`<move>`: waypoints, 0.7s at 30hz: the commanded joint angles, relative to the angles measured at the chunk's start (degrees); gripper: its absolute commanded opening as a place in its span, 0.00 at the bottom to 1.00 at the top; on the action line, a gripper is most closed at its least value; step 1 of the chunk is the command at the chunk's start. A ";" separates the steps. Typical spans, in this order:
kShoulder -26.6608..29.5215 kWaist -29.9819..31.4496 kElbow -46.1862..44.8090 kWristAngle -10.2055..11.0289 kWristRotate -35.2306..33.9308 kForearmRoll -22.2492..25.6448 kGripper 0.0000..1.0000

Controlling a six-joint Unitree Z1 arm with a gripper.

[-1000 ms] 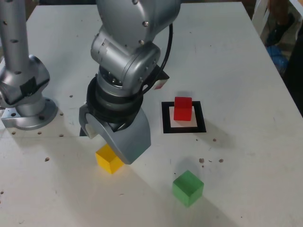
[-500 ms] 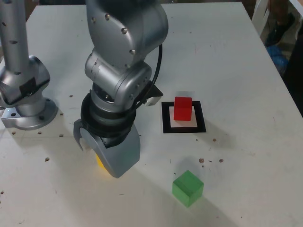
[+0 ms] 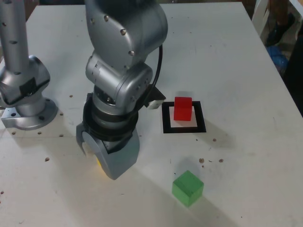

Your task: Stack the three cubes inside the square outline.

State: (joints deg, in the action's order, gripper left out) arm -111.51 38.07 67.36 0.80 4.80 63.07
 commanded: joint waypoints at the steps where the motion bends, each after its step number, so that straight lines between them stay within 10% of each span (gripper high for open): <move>1: -0.37 0.08 0.31 -0.08 0.17 -0.25 0.44; 12: -1.66 0.08 2.06 -1.36 1.52 1.19 0.37; 21: 4.24 -4.34 14.02 5.14 2.27 17.03 0.33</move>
State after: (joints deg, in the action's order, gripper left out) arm -108.93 34.92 78.73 5.26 6.65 75.84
